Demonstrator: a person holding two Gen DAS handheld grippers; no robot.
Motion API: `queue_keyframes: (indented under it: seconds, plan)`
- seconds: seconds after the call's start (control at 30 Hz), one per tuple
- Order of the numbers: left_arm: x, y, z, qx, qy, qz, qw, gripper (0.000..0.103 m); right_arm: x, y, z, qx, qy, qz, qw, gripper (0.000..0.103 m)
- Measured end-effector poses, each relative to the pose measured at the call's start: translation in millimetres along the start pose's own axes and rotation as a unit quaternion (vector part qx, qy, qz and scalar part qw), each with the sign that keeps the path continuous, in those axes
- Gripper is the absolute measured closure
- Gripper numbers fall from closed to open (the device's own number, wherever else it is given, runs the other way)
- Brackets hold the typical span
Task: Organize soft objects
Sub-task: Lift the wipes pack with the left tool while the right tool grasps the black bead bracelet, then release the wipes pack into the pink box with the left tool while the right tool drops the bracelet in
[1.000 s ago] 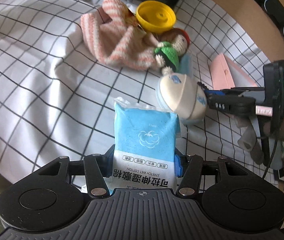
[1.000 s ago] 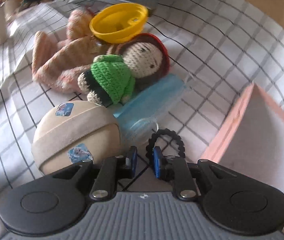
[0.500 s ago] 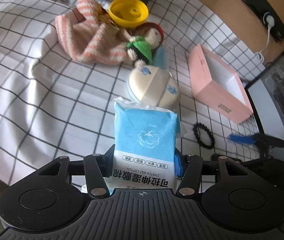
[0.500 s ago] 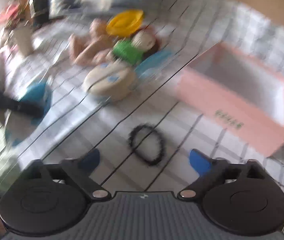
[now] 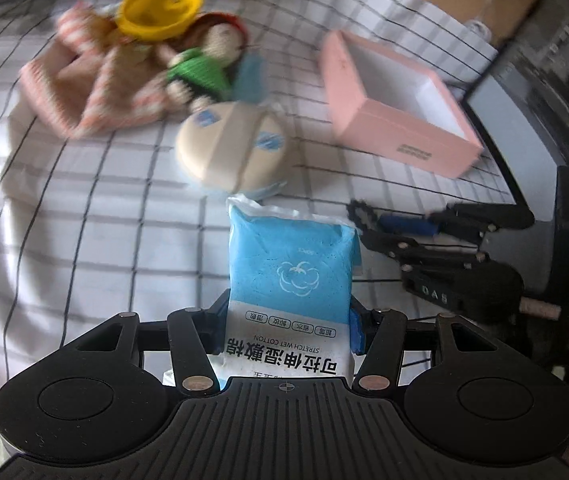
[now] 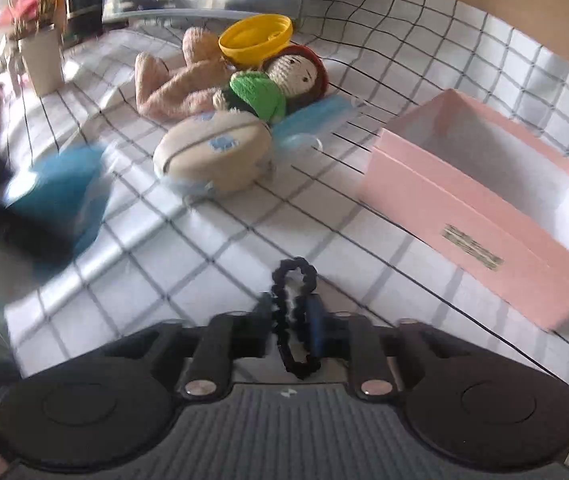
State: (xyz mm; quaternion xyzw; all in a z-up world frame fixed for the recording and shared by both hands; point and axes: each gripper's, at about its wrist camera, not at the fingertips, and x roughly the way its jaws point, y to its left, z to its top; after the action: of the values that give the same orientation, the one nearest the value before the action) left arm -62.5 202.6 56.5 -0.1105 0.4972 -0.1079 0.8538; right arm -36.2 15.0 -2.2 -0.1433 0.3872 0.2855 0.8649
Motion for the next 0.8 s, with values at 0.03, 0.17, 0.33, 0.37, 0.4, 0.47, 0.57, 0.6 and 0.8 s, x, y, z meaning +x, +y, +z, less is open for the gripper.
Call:
queue_keyframes:
  seconds: [0.03,0.17,0.33,0.37,0.4,0.47,0.57,0.6,0.8]
  plan:
    - [-0.8,-5.8,4.4,0.012,-0.001,-0.005,0.9999,0.045,-9.6,-2.1,-3.9,0.002,-0.005,-0.009,1.000,0.087]
    - [-12.8,-36.2,41.4,0.063,-0.036,-0.043,0.9965,0.045,-62.1,-27.1,-18.0,0.064,-0.029,-0.040,0.997,0.087]
    - [-33.9,-100.3,128.2,0.135,-0.149,-0.090,0.9754,0.044,-119.0,-57.4,-29.8,0.119,-0.075,-0.107,0.984,0.087]
    - [-32.3,-112.6,144.7,0.139,-0.170,-0.097,0.9706,0.044,-125.5,-60.1,-31.9,0.125,-0.080,-0.120,0.982,0.087]
    - [-27.0,-124.2,161.0,0.142,-0.187,-0.106,0.9662,0.042,-130.3,-62.3,-34.6,0.133,-0.083,-0.131,0.979,0.087]
    - [5.0,-139.7,193.1,0.133,-0.188,-0.133,0.9640,0.043,-136.8,-64.3,-41.9,0.146,-0.086,-0.152,0.974,0.087]
    - [70.5,-148.1,211.7,0.101,-0.153,-0.105,0.9775,0.046,-144.4,-65.7,-55.7,0.166,-0.085,-0.171,0.967,0.087]
    - [92.2,-148.8,212.0,0.098,-0.134,-0.088,0.9821,0.046,-146.8,-66.8,-60.8,0.174,-0.083,-0.174,0.966,0.087]
    - [118.7,-116.9,175.8,0.063,-0.112,-0.089,0.9877,0.046,-147.3,-82.4,-75.5,0.204,-0.071,-0.181,0.959,0.087]
